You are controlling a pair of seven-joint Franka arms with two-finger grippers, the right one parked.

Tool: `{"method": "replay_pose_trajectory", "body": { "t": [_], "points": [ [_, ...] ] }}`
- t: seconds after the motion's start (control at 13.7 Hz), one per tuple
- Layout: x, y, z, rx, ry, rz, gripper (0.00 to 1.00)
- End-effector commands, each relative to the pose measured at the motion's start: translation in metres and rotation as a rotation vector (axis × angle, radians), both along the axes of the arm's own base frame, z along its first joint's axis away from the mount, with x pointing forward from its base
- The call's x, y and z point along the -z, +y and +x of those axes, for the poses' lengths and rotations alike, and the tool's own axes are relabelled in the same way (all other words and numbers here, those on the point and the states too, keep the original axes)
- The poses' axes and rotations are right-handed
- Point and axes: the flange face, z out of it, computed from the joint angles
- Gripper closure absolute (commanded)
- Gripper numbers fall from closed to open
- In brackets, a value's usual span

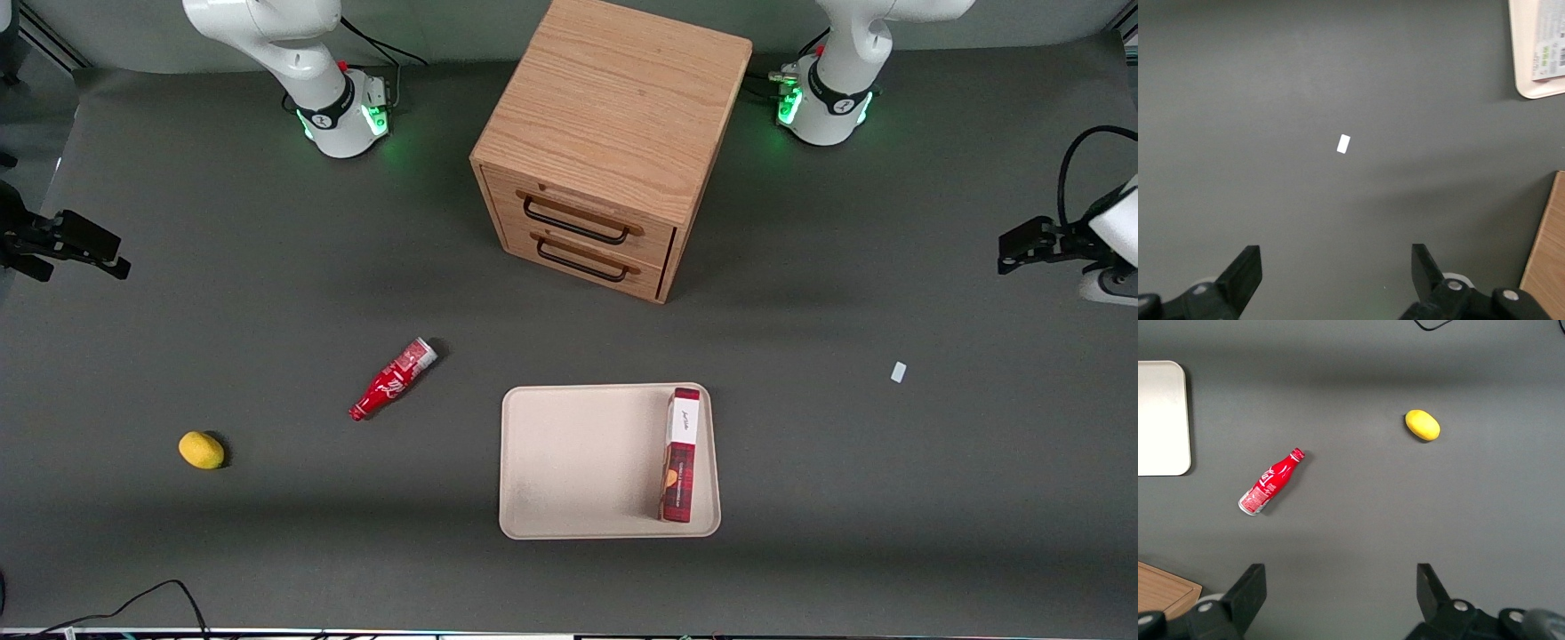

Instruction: Place red cookie box on tray

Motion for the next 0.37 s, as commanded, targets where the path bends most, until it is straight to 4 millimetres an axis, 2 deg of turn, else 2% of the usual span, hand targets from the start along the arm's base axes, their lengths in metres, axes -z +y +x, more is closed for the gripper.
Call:
{"method": "replay_pose_trajectory", "body": {
  "t": [0.0, 0.29],
  "points": [
    [-0.0204, -0.0097, -0.0004, -0.007, 0.013, -0.014, 0.0],
    [-0.0168, -0.0134, -0.0004, -0.01, 0.025, -0.022, 0.0]
  ]
}}
